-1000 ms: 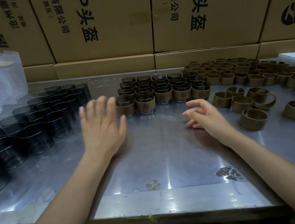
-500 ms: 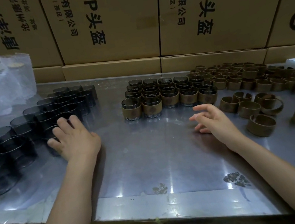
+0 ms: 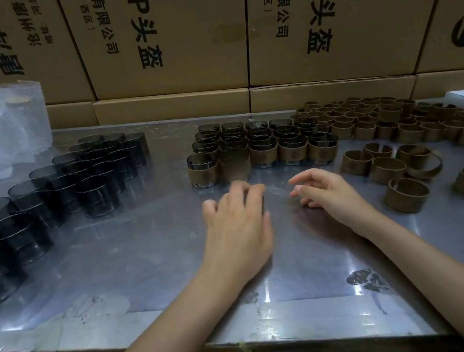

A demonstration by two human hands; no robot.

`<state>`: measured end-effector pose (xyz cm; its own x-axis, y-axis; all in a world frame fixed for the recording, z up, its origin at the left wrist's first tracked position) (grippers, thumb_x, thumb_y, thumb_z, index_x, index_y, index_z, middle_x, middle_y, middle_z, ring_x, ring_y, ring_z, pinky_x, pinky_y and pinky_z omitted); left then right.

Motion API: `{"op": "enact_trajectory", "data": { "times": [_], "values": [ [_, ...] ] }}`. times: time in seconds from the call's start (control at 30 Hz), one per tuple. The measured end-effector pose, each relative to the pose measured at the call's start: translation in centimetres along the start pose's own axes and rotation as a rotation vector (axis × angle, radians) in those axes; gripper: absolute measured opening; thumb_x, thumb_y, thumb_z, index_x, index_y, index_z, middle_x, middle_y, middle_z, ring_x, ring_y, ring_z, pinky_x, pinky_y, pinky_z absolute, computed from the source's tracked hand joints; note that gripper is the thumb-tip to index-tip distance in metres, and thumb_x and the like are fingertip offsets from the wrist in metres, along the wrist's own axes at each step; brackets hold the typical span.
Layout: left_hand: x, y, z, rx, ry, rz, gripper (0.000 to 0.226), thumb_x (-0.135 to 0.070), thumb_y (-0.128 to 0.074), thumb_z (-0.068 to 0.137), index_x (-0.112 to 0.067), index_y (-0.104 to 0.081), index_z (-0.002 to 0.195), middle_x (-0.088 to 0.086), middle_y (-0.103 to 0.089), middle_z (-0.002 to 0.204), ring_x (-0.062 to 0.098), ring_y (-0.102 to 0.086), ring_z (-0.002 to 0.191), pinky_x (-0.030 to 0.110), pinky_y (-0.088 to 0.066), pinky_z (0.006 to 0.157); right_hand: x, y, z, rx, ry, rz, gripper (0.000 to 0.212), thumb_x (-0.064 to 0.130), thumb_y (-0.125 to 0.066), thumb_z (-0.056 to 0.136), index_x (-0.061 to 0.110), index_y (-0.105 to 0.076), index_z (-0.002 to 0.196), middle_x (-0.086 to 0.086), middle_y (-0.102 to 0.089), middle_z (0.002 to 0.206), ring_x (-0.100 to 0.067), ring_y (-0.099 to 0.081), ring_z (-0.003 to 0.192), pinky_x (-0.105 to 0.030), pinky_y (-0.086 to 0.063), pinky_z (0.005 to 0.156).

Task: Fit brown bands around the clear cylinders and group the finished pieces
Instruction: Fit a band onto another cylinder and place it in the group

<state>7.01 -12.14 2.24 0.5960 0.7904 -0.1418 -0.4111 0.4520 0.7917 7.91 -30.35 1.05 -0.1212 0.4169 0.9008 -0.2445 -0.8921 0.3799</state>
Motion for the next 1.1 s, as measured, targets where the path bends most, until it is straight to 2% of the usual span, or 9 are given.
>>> {"op": "enact_trajectory", "data": {
  "times": [0.17, 0.33, 0.43, 0.5, 0.63, 0.73, 0.87, 1.03, 1.1],
  "values": [
    [-2.0, -1.6, 2.1, -0.012, -0.005, -0.172, 0.025, -0.030, -0.043, 0.096, -0.028, -0.050, 0.120, -0.008, -0.061, 0.107, 0.016, -0.051, 0.099, 0.034, -0.022, 0.080, 0.7, -0.6, -0.4, 0.108, 0.071, -0.025, 0.016, 0.001, -0.057, 0.091, 0.008, -0.064, 0.103, -0.004, -0.068, 0.096, 0.004, -0.064, 0.081, -0.008, -0.046, 0.068],
    [-2.5, -3.1, 4.6, -0.056, 0.069, -0.335, 0.023, -0.026, -0.044, 0.098, -0.028, -0.055, 0.118, -0.009, -0.064, 0.105, 0.016, -0.051, 0.103, 0.033, -0.021, 0.082, 0.6, -1.2, -0.5, 0.163, 0.103, -0.129, 0.037, 0.010, -0.067, 0.086, 0.018, -0.052, 0.119, 0.006, -0.062, 0.110, -0.009, -0.059, 0.107, -0.015, -0.047, 0.088],
    [-1.8, -3.9, 5.2, -0.062, 0.166, -0.587, 0.021, -0.026, -0.045, 0.098, -0.029, -0.055, 0.116, -0.012, -0.063, 0.098, 0.011, -0.053, 0.103, 0.029, -0.021, 0.087, 0.1, -1.3, -0.3, 0.153, 0.123, -0.306, 0.062, 0.032, -0.074, 0.080, 0.025, -0.039, 0.131, 0.001, -0.058, 0.124, -0.014, -0.054, 0.118, -0.033, -0.046, 0.099],
    [-1.0, -4.4, 5.3, -0.032, 0.247, -0.888, 0.018, -0.019, -0.048, 0.098, -0.025, -0.057, 0.113, -0.011, -0.061, 0.098, 0.010, -0.057, 0.100, 0.032, -0.036, 0.092, -0.2, -1.2, -0.2, 0.133, 0.127, -0.313, 0.067, 0.042, -0.074, 0.077, 0.029, -0.036, 0.131, 0.000, -0.059, 0.123, -0.014, -0.055, 0.116, -0.039, -0.046, 0.100],
    [0.2, -5.0, 5.5, 0.008, 0.423, -1.297, 0.016, -0.008, -0.051, 0.096, -0.018, -0.061, 0.104, -0.004, -0.063, 0.090, 0.004, -0.062, 0.083, 0.028, -0.049, 0.080, -0.3, -0.6, 0.0, 0.062, 0.142, -0.191, 0.055, 0.032, -0.077, 0.078, 0.034, -0.044, 0.122, 0.008, -0.061, 0.113, -0.003, -0.058, 0.107, -0.035, -0.048, 0.097],
    [0.6, -5.2, 5.8, 0.018, 0.426, -1.253, 0.015, -0.014, -0.052, 0.097, -0.025, -0.062, 0.097, -0.002, -0.062, 0.094, 0.017, -0.061, 0.095, 0.034, -0.049, 0.084, 0.5, 0.0, -0.2, -0.077, 0.249, -0.191, 0.051, 0.027, -0.074, 0.081, 0.036, -0.046, 0.122, 0.017, -0.057, 0.112, 0.003, -0.053, 0.107, -0.023, -0.046, 0.088],
    [0.5, -5.3, 6.1, 0.048, 0.323, -1.012, 0.015, -0.022, -0.047, 0.099, -0.025, -0.061, 0.098, -0.013, -0.061, 0.092, 0.001, -0.057, 0.088, 0.010, -0.043, 0.072, 0.9, 1.0, -0.6, -0.237, 0.286, -0.136, 0.049, 0.032, -0.069, 0.083, 0.029, -0.046, 0.126, 0.017, -0.052, 0.113, 0.009, -0.048, 0.105, -0.002, -0.036, 0.080],
    [0.9, -5.8, 5.9, 0.095, 0.308, -0.735, 0.039, -0.036, -0.035, 0.102, -0.015, -0.067, 0.098, 0.001, -0.064, 0.100, 0.014, -0.057, 0.096, 0.032, -0.044, 0.084, 0.6, 1.1, -0.6, -0.264, 0.241, -0.212, 0.062, 0.033, -0.072, 0.080, 0.025, -0.041, 0.133, 0.011, -0.049, 0.115, -0.002, -0.047, 0.108, -0.012, -0.036, 0.083],
    [1.0, -5.9, 5.8, 0.118, 0.326, -0.710, 0.050, -0.043, -0.029, 0.102, -0.015, -0.069, 0.094, 0.001, -0.067, 0.096, 0.015, -0.058, 0.094, 0.032, -0.043, 0.081, 0.3, 1.0, -0.4, -0.249, 0.225, -0.241, 0.065, 0.034, -0.073, 0.079, 0.025, -0.040, 0.134, 0.011, -0.049, 0.113, -0.004, -0.048, 0.108, -0.016, -0.036, 0.082]
  ]
}}
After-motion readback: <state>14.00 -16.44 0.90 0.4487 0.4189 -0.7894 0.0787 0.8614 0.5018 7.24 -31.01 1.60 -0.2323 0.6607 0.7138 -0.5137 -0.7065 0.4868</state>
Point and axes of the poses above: each hand's wrist, its own z-axis towards the middle knuckle, its own y-axis out of the back of the hand, x = y × z, the point moved 5 cm from there along z, towards the middle knuckle
